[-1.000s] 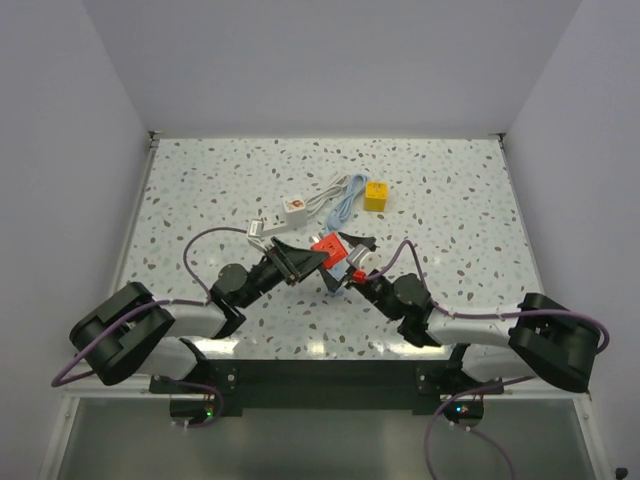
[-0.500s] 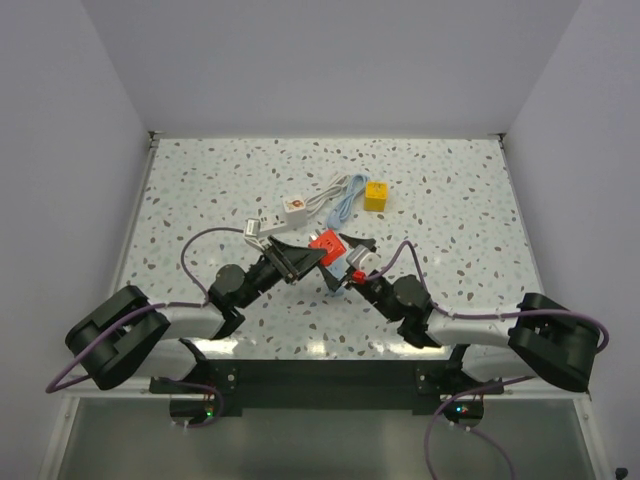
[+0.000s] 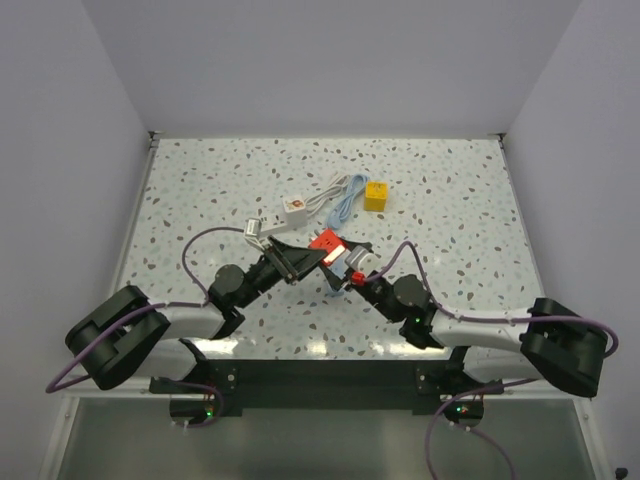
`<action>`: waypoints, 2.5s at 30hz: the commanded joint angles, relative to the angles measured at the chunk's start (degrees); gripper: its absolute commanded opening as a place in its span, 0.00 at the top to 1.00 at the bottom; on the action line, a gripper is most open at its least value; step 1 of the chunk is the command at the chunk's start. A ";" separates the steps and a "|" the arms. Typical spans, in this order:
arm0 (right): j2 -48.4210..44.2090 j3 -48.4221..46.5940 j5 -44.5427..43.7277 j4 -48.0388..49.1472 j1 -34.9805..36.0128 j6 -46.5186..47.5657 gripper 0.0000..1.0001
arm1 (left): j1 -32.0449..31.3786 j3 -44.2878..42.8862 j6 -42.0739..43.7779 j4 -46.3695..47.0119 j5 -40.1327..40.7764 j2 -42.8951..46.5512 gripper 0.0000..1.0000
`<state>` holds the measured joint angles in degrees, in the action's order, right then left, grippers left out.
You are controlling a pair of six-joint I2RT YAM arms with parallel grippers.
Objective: Insert the plug
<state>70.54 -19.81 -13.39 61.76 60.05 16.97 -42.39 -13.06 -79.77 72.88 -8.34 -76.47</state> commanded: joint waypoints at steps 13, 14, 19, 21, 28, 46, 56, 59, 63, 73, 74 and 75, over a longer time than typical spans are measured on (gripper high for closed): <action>-15.43 -10.77 -10.61 -29.48 -1.08 -3.35 1.00 | -0.15 -2.06 7.69 19.40 -11.17 -2.11 0.20; -15.52 -11.12 -10.78 -30.11 -1.16 -3.61 1.00 | 0.03 -2.14 7.96 19.49 -11.96 -2.19 0.16; -16.75 -11.82 -11.13 -32.39 -1.25 -5.37 1.00 | 1.26 -1.45 8.75 19.93 -13.37 -2.20 0.05; -16.84 -13.14 -12.10 -36.93 -1.52 -6.16 1.00 | 2.75 -0.31 8.75 20.80 -14.07 -1.85 0.02; -10.35 -32.17 1.05 -64.34 -12.74 -15.20 1.00 | 12.68 9.19 13.65 20.04 -15.30 3.77 0.02; 27.88 -79.05 37.64 -114.39 -29.29 -18.12 1.00 | 15.93 -0.65 51.99 -38.78 -12.58 28.13 0.00; 43.88 -94.53 38.43 -130.92 -29.99 -14.77 1.00 | 17.17 -0.83 54.10 -45.36 -9.24 34.18 0.00; 48.01 -97.25 39.22 -134.16 -29.91 -14.16 1.00 | 17.17 -0.74 54.54 -46.95 -8.36 35.85 0.00; 51.62 -98.22 41.07 -135.59 -29.91 -14.95 1.00 | 17.25 -0.21 54.54 -47.83 -7.66 36.74 0.00; 51.37 -95.68 36.15 -137.17 -29.91 -15.56 1.00 | 17.25 0.23 54.10 -47.05 -8.27 37.00 0.00; 50.75 -95.15 35.63 -136.38 -29.99 -15.91 1.00 | 17.25 0.40 53.93 -46.61 -8.36 36.83 0.00; 50.66 -95.06 35.54 -136.29 -29.82 -16.27 1.00 | 17.25 0.49 53.93 -46.60 -8.36 36.65 0.00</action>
<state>124.36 -115.04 23.18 -73.01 30.30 1.56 -25.52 -11.77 -26.76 24.71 -16.69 -40.03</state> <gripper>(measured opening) 0.647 0.997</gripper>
